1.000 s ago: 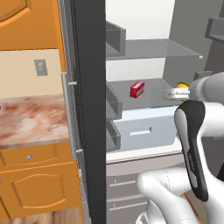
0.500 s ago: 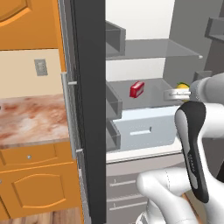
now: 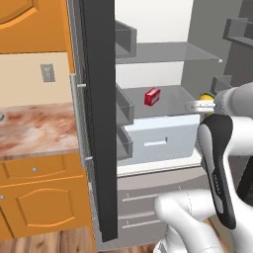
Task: Pick lemon from the fridge and place it on the plate on the counter.
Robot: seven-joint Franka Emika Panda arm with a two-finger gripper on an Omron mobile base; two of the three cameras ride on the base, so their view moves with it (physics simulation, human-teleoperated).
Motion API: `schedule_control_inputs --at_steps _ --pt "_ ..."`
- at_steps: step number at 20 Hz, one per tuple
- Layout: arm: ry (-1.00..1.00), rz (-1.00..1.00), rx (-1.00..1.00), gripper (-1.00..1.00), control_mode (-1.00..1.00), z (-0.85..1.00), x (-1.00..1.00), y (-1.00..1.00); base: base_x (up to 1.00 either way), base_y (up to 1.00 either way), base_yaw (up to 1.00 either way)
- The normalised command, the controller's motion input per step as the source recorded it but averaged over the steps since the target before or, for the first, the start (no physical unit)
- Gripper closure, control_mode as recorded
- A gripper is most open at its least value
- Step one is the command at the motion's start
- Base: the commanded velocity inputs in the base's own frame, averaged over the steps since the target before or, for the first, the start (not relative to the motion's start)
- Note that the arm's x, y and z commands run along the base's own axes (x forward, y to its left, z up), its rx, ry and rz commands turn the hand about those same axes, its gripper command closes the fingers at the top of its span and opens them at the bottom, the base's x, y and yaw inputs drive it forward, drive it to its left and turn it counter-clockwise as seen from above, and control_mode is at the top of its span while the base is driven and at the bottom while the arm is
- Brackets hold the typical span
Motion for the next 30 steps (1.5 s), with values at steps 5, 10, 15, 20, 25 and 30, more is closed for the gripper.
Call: schedule_control_inputs --at_steps 5,10,15,20,25,30 --pt "0.0 0.0 0.0 1.0 1.0 0.0 0.0 0.0 -0.44 -0.01 0.01" --pt "0.0 0.0 0.0 1.0 1.0 0.0 0.0 0.0 -0.46 -0.01 0.02" --pt "0.0 0.0 0.0 1.0 1.0 0.0 0.0 0.0 -0.43 0.0 0.06" --pt "0.0 0.0 0.0 1.0 1.0 0.0 0.0 0.0 -0.41 0.0 0.09" --pt "0.0 0.0 0.0 1.0 1.0 0.0 0.0 0.0 -0.33 0.0 0.11" --pt "0.0 0.0 0.0 1.0 1.0 0.0 0.0 0.0 -0.3 0.0 0.13"
